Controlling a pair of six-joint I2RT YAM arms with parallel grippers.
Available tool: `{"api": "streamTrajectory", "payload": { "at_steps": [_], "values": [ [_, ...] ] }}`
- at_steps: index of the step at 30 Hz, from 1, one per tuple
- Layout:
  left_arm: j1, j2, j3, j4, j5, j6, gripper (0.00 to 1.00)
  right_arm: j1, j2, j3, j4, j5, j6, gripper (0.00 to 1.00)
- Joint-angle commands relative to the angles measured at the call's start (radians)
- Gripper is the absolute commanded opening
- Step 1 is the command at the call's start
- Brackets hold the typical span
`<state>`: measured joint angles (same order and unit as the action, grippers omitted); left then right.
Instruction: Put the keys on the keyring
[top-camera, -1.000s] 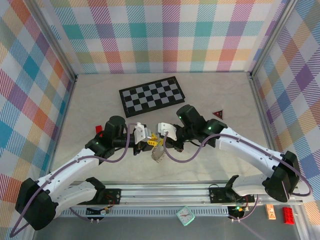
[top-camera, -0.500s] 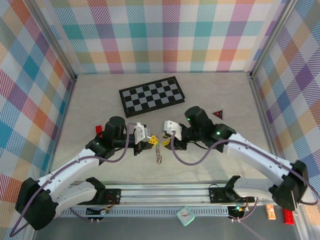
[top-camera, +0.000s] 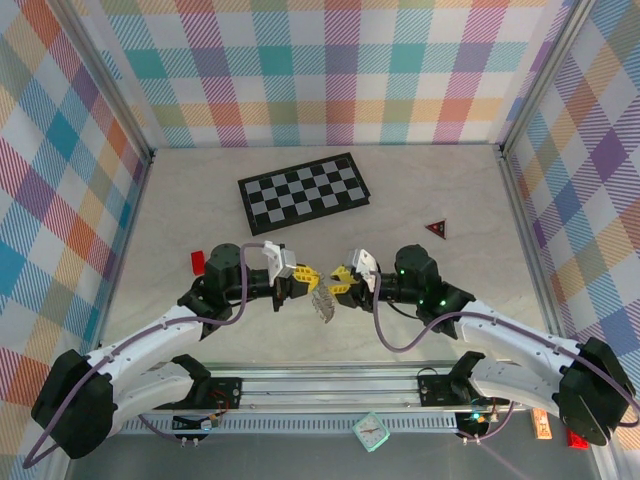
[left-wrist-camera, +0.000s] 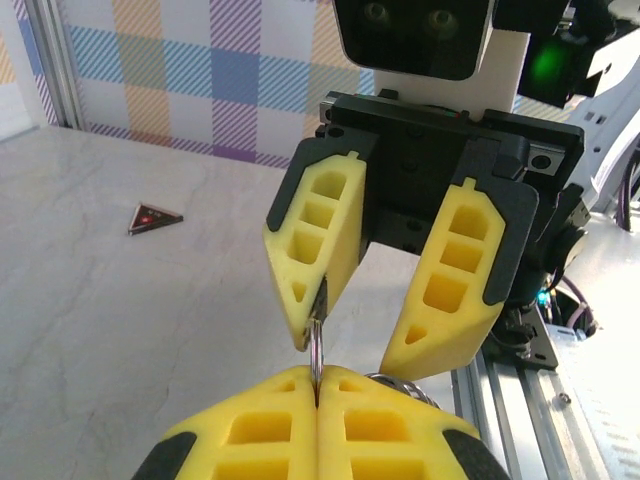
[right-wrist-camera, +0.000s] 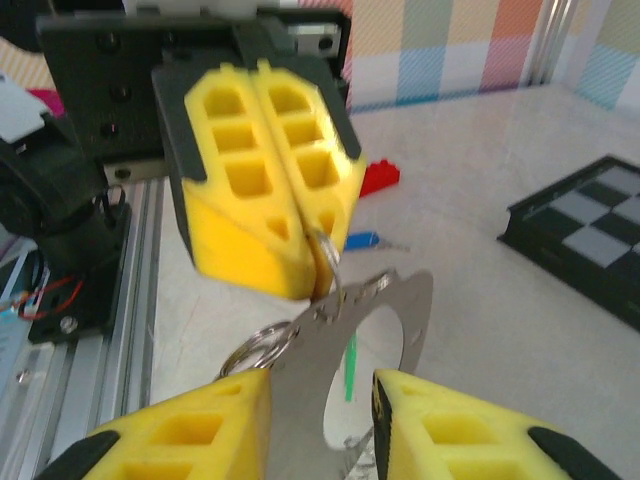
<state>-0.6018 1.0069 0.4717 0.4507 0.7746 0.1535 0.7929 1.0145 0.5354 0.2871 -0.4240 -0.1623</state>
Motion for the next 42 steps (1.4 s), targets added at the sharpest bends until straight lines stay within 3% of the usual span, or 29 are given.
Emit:
{"api": "streamTrajectory", "payload": {
  "at_steps": [1,23,26,29,34,39,42],
  "values": [
    [-0.006,-0.002,-0.001,0.097,0.044,-0.026,0.00,0.003,0.007,-0.008,0.132,-0.024,0.047,0.31],
    [-0.006,-0.010,0.010,0.065,0.084,0.009,0.00,0.002,0.077,0.041,0.198,-0.123,0.099,0.21],
    [-0.006,-0.009,0.012,0.063,0.090,0.011,0.00,0.002,0.080,0.046,0.195,-0.124,0.093,0.16],
    [-0.006,-0.006,0.017,0.056,0.084,0.012,0.00,0.003,0.088,0.061,0.177,-0.135,0.079,0.02],
    [-0.006,-0.022,0.058,-0.116,0.009,0.103,0.26,0.002,0.081,0.123,-0.019,-0.110,-0.026,0.00],
    [-0.009,-0.025,0.131,-0.361,-0.066,0.260,0.28,0.006,0.104,0.232,-0.303,-0.093,-0.164,0.00],
    [-0.014,-0.021,0.155,-0.422,-0.091,0.307,0.28,0.014,0.134,0.303,-0.459,-0.090,-0.242,0.00]
  ]
}}
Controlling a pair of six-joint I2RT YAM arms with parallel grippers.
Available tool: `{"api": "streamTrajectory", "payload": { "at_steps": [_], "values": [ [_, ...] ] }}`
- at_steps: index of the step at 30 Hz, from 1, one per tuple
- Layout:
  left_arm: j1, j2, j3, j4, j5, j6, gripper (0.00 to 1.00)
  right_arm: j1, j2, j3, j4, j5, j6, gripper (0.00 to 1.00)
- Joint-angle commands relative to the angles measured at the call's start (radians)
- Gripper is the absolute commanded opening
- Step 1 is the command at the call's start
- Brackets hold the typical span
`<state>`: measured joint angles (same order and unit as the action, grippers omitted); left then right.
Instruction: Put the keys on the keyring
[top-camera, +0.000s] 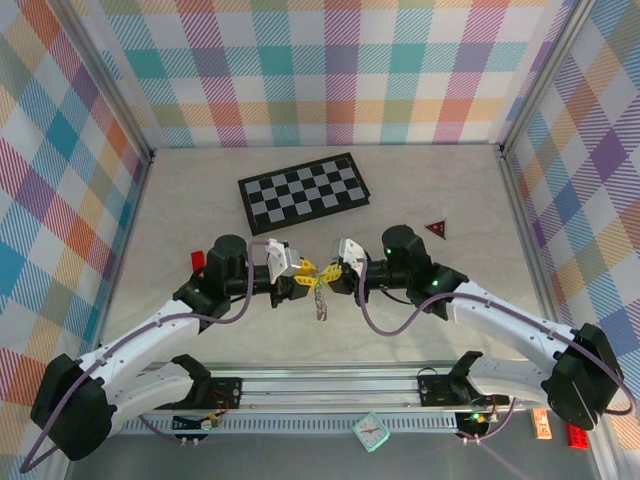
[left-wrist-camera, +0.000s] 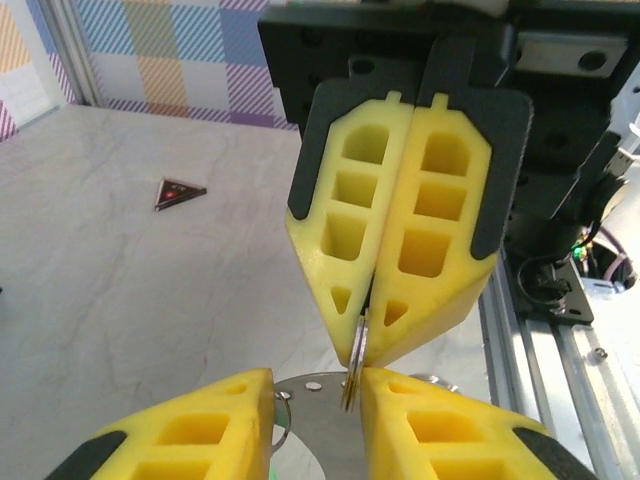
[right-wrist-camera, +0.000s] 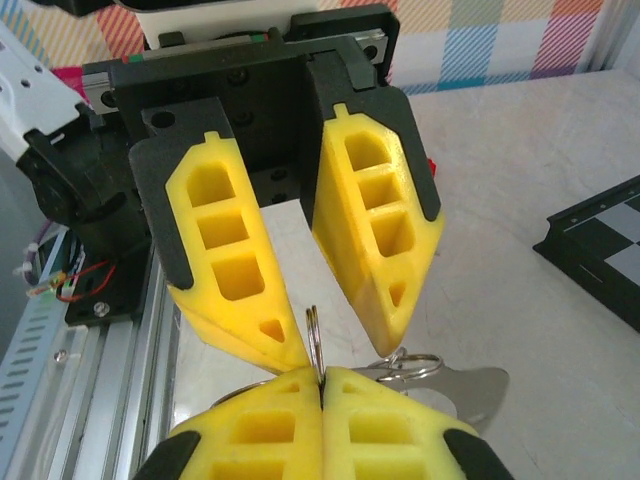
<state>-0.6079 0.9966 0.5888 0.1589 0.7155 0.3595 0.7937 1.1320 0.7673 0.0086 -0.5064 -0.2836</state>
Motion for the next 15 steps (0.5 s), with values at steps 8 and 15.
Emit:
{"api": "streamTrajectory", "payload": {
  "at_steps": [8,15],
  "values": [
    [-0.016,0.004,0.078,-0.178,-0.039,0.139,0.26,0.044,0.098,0.231,-0.442,0.058,-0.271,0.00],
    [-0.025,0.024,0.093,-0.189,-0.022,0.151,0.19,0.067,0.141,0.307,-0.496,0.042,-0.302,0.00]
  ]
}}
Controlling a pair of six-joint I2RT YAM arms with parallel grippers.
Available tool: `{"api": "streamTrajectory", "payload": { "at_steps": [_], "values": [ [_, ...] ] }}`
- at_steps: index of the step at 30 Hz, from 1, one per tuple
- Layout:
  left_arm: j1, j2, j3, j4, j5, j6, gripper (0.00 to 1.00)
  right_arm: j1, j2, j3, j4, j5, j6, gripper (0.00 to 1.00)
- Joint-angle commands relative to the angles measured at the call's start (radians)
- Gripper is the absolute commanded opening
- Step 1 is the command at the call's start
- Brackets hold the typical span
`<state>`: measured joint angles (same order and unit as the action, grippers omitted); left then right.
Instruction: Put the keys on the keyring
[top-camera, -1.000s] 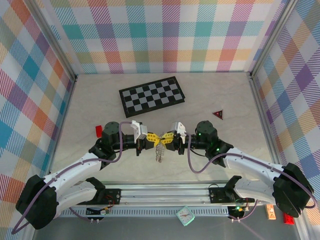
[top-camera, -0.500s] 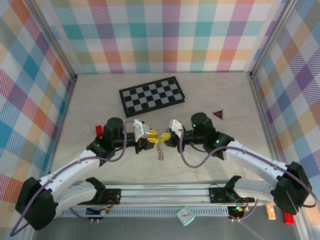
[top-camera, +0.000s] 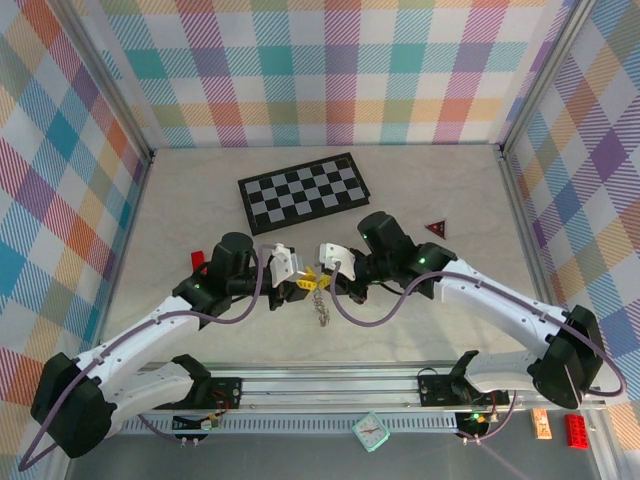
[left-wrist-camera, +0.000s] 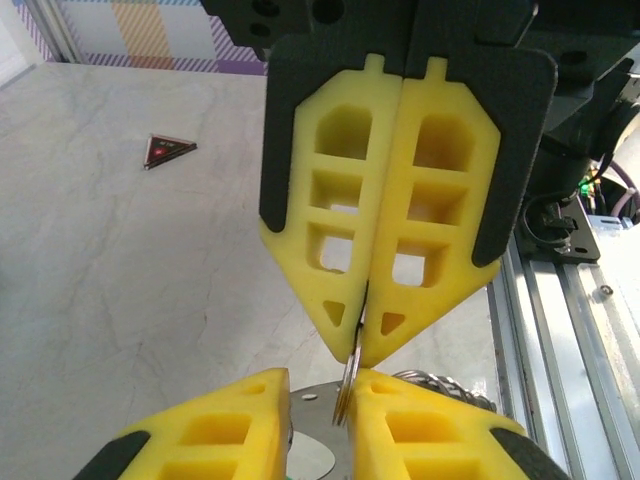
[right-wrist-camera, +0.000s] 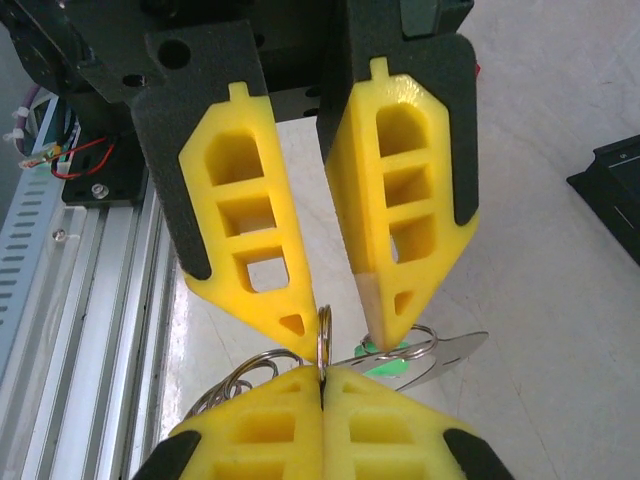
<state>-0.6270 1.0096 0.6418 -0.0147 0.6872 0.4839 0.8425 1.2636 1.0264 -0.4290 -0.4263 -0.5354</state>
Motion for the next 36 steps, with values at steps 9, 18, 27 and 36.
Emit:
{"api": "streamTrajectory", "payload": {
  "at_steps": [9,18,27,36],
  "values": [
    [-0.011,-0.017,-0.010,0.053,0.029,-0.021,0.00,-0.077,-0.121,-0.093,0.158,-0.141,0.109,0.24],
    [-0.011,-0.032,-0.085,0.239,0.075,-0.133,0.00,-0.091,-0.239,-0.387,0.570,-0.145,0.284,0.32],
    [-0.011,-0.028,-0.087,0.252,0.103,-0.137,0.00,-0.091,-0.180,-0.401,0.669,-0.171,0.327,0.29],
    [-0.011,-0.025,-0.087,0.260,0.117,-0.137,0.00,-0.090,-0.145,-0.374,0.674,-0.203,0.327,0.20]
  ]
}}
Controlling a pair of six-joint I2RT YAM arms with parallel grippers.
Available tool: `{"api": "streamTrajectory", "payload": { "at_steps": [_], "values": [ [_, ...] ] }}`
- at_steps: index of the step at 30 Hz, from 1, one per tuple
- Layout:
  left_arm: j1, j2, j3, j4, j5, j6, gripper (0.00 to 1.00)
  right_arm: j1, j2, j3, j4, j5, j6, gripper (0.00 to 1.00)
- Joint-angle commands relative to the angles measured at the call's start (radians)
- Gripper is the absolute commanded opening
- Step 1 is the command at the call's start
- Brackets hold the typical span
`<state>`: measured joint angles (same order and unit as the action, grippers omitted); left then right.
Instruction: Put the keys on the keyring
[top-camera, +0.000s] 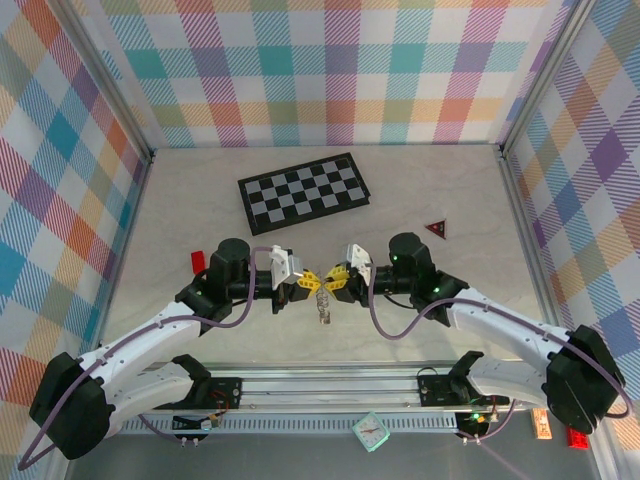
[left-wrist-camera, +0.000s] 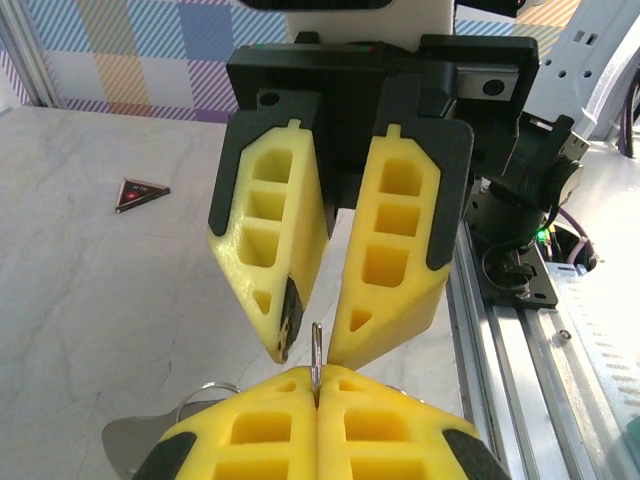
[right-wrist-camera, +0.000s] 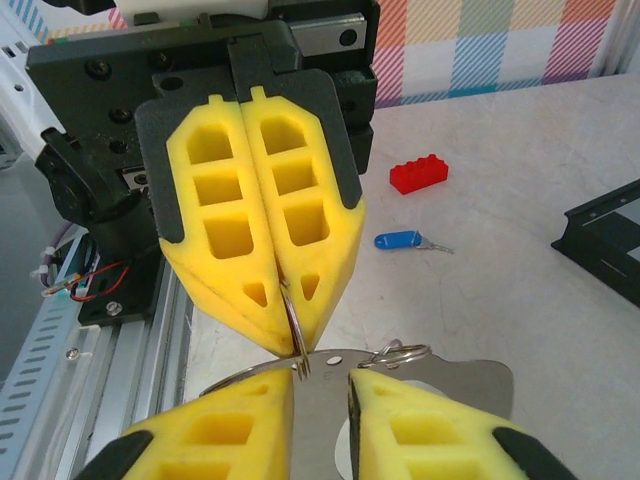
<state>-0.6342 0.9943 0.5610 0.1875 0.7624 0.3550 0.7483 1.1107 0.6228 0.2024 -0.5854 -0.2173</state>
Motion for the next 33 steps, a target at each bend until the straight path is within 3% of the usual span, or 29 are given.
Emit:
{"api": "streamTrajectory", "payload": {
  "at_steps": [1,13,19,24,33],
  "values": [
    [-0.004,-0.009,-0.005,0.058,0.045,-0.008,0.00,0.005,0.011,0.032,0.040,-0.048,0.009,0.18],
    [-0.004,-0.011,0.005,0.018,0.049,0.020,0.00,0.005,0.012,0.052,0.025,-0.065,-0.007,0.16],
    [-0.004,-0.011,0.010,0.017,0.051,0.021,0.01,0.006,0.035,0.079,-0.011,-0.092,-0.020,0.00],
    [-0.004,-0.017,0.011,0.006,0.033,0.027,0.12,0.009,0.041,0.095,-0.055,-0.093,-0.041,0.00],
    [-0.004,-0.014,0.011,0.009,0.040,0.027,0.09,0.023,0.063,0.118,-0.095,-0.111,-0.053,0.00]
  ]
}}
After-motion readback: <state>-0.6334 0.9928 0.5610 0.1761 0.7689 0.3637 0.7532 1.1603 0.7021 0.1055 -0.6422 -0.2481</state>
